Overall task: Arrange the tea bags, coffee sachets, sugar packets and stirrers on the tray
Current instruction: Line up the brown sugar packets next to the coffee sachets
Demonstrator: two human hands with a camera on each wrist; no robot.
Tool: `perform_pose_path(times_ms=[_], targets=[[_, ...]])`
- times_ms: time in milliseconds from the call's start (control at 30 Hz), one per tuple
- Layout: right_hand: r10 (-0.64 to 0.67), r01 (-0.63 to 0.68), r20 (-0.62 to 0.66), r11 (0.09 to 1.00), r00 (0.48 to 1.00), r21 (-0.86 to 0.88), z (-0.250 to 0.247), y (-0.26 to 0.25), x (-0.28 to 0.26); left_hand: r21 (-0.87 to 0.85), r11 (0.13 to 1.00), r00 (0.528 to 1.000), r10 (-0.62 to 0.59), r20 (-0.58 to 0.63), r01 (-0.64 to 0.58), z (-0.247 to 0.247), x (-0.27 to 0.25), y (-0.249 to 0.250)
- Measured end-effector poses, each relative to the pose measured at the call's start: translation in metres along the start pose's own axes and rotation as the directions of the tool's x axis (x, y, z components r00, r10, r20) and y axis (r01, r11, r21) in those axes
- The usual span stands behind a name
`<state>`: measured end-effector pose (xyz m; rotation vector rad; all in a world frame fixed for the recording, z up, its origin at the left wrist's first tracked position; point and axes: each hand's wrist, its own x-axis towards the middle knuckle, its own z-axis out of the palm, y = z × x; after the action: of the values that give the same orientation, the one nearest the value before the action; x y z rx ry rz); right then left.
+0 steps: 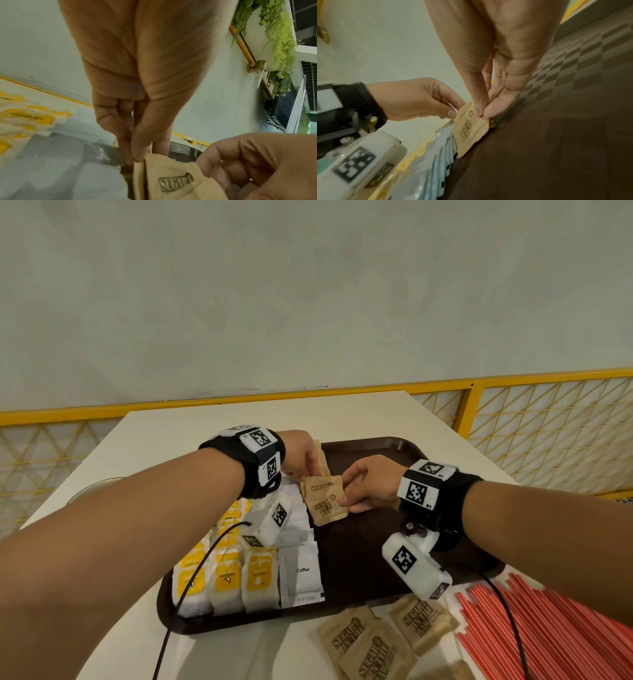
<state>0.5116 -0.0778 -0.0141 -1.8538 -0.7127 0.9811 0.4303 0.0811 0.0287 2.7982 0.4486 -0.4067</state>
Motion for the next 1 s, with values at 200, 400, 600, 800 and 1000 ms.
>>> perform_pose_path(times_ms=[200, 400, 600, 800, 1000], targets=[[0.002, -0.006, -0.065, 0.998, 0.998, -0.059, 0.001, -0.003, 0.001, -0.027, 1.0, 0.998, -0.014, -0.057, 0.012, 0.002, 0.0, -0.001], [-0.011, 0.007, -0.041, 0.994, 0.999, -0.112, 0.003, -0.009, 0.004, 0.001, 0.999, 0.997, -0.034, -0.069, 0.034, 0.002, 0.0, 0.002], [-0.033, 0.026, -0.06, 0.992, 0.998, -0.12, 0.006, -0.008, 0.006, 0.023, 0.999, 0.996, -0.042, -0.083, 0.044, 0.007, -0.001, 0.002], [-0.027, 0.016, -0.091, 0.993, 0.995, -0.116, 0.002, -0.004, -0.001, -0.021, 0.999, 0.991, -0.042, -0.124, 0.04, 0.0, -0.003, -0.001], [0.013, -0.01, 0.012, 0.979, 1.0, -0.204, 0.005, -0.004, -0.008, 0.062, 0.994, 0.994, -0.091, -0.063, 0.095, 0.009, -0.002, 0.002]])
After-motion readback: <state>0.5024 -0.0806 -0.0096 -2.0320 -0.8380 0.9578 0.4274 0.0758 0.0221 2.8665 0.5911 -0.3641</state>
